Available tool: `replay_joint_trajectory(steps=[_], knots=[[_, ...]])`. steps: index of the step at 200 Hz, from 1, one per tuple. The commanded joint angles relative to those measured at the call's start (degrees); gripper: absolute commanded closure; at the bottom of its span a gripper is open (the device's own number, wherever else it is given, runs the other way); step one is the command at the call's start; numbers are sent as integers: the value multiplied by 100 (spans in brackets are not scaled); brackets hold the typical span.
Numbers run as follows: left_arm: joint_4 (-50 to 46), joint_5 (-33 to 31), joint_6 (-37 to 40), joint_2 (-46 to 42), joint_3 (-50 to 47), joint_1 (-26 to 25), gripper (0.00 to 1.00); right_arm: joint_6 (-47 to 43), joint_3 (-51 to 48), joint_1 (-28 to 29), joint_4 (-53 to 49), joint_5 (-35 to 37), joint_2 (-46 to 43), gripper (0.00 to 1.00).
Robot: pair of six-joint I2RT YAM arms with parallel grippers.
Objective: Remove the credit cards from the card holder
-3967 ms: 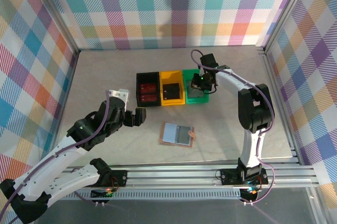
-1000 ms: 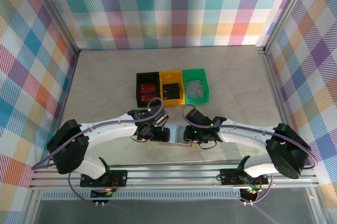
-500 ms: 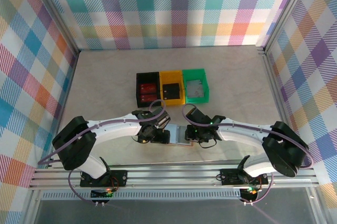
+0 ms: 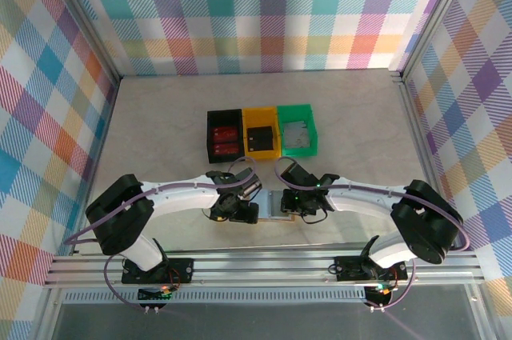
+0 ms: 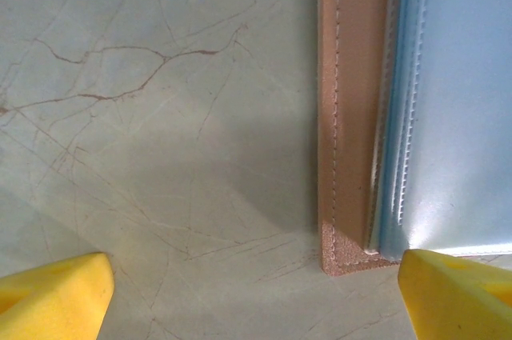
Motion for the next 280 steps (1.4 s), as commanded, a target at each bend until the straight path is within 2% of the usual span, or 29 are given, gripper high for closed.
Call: replay_joint_trajectory(steps=[1, 180, 280], knots=[[155, 232, -154, 217, -225, -107, 8, -121, 5, -34, 239, -115, 33, 77], [298, 225, -138, 452, -236, -225, 8, -394, -186, -25, 1407, -1089, -355, 76], [-378, -717, 130, -963, -116, -225, 7, -327, 198, 27, 1625, -1606, -139, 72]])
